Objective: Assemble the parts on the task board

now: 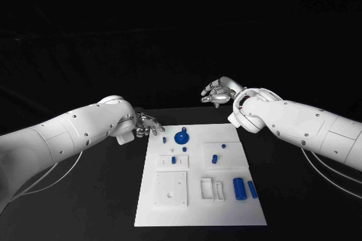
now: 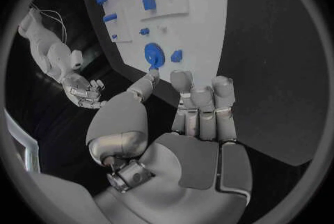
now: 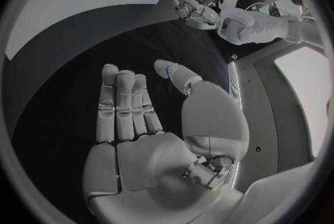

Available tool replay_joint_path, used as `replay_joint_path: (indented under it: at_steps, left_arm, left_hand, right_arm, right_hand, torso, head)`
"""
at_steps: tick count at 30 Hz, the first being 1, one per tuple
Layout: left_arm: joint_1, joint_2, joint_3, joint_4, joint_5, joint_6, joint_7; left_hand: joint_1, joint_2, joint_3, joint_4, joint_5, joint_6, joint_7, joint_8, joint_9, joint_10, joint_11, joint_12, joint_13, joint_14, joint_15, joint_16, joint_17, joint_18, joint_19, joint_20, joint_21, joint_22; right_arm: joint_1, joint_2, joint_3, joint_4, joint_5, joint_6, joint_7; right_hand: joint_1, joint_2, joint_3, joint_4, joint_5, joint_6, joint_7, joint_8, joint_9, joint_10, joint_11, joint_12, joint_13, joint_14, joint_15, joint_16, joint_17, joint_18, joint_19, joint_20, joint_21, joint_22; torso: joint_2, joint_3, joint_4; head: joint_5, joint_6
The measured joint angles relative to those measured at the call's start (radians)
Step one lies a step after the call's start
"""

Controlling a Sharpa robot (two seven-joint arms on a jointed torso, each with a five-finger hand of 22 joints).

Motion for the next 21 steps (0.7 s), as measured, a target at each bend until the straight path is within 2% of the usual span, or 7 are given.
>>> replay_joint_path:
  at_steps: [2,4,14,21]
  left_arm:
    - [0.000,0.006,0.000,-0.010,-0.002,0.007,0.001]
    - [0.000,0.011,0.000,-0.019,-0.003,0.013,0.001]
    - [-0.005,0.033,0.000,-0.054,-0.008,0.038,0.003]
    - [-0.015,0.047,-0.001,-0.075,-0.009,0.053,0.008]
  left_hand:
    - [0.000,0.000,0.003,0.006,0.000,-0.001,0.001,0.000,0.000,-0.002,0.002,0.000,0.000,-0.003,0.003,0.000,0.000,-0.001,-0.001,0.001,0.000,0.000]
    - [-0.003,-0.013,0.002,0.014,0.000,-0.001,0.001,0.000,0.000,-0.004,0.003,0.000,0.000,-0.003,0.003,0.000,0.000,-0.001,-0.001,0.001,0.000,0.000]
    - [-0.003,-0.013,0.008,0.025,0.000,-0.004,0.004,0.000,0.000,-0.012,0.003,0.000,0.000,-0.007,0.007,0.000,0.002,-0.006,-0.001,0.001,0.000,0.000]
    - [-0.003,-0.013,0.008,0.024,0.000,-0.004,0.004,0.000,0.000,-0.015,0.006,0.000,0.001,-0.007,0.007,0.000,0.003,-0.006,-0.005,0.005,0.000,0.001]
  right_arm:
    - [0.000,0.000,0.000,0.001,0.000,0.000,0.000]
    - [0.000,-0.001,0.000,0.001,0.000,0.000,0.000]
    - [0.000,-0.002,0.000,0.006,0.000,0.000,0.000]
    - [0.000,-0.003,0.000,0.012,0.000,0.000,0.000]
  right_hand:
    - [0.000,0.000,0.000,0.000,0.000,0.000,0.000,-0.004,0.000,0.000,0.000,0.000,0.000,0.000,0.000,0.000,0.000,0.000,0.000,0.000,0.000,0.000]
    - [0.000,0.000,-0.003,-0.003,0.000,0.000,0.000,-0.004,0.000,0.000,0.000,0.000,-0.001,0.000,0.000,0.000,0.000,0.000,0.000,0.000,-0.004,0.000]
    - [0.000,0.000,-0.003,-0.003,0.000,-0.003,0.003,-0.004,0.000,0.000,0.000,0.004,-0.001,0.000,0.000,0.000,0.000,-0.001,0.000,0.000,-0.004,0.000]
    - [0.000,0.000,-0.003,-0.003,0.004,-0.005,0.001,-0.004,-0.001,0.000,0.000,0.004,-0.002,0.000,0.000,0.000,0.000,-0.001,0.000,0.000,-0.004,0.000]
  torso:
    - [0.000,0.0001,-0.0005]
    - [0.001,0.0000,-0.0009]
    - [0.004,0.0000,-0.0023]
    - [0.004,-0.0005,-0.0028]
  head:
    - [-0.001,0.000]
    - [-0.002,0.000]
    - [-0.004,-0.001]
    - [-0.005,-0.005]
